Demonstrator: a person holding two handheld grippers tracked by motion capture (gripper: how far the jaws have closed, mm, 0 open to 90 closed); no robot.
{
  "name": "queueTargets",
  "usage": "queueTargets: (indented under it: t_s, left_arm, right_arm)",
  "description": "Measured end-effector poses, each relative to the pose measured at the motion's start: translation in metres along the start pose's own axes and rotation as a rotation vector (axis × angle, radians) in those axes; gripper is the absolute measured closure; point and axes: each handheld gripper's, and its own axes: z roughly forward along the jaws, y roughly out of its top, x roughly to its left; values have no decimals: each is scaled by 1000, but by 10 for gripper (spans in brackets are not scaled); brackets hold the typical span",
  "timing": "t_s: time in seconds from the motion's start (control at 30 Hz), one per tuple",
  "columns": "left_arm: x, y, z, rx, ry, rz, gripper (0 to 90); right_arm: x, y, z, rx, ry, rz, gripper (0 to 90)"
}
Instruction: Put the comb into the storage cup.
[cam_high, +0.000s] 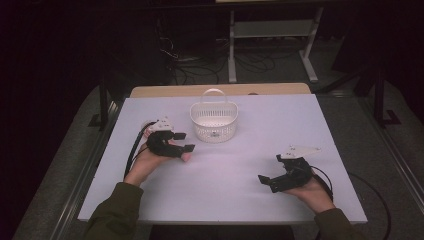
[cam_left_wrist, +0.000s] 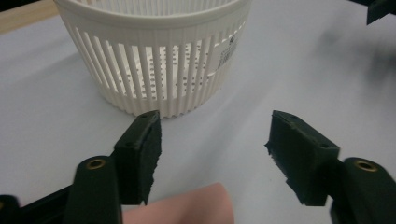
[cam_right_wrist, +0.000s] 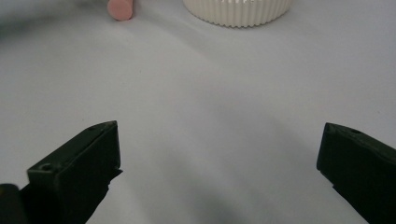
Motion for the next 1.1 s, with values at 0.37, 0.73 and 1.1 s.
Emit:
queueTargets:
  t_s: [0.37,0.73,1.1]
  left_arm:
    - [4,-2,14,81,5,-25,681]
    - [-1,3,27,147,-5,-14,900]
    - [-4,0,35,205,7,-6,900]
  right_arm:
    - [0,0,0,1,2,0,0]
    - [0,0,0,3,4,0,0]
    - [1,-1,0,7,9,-7,0]
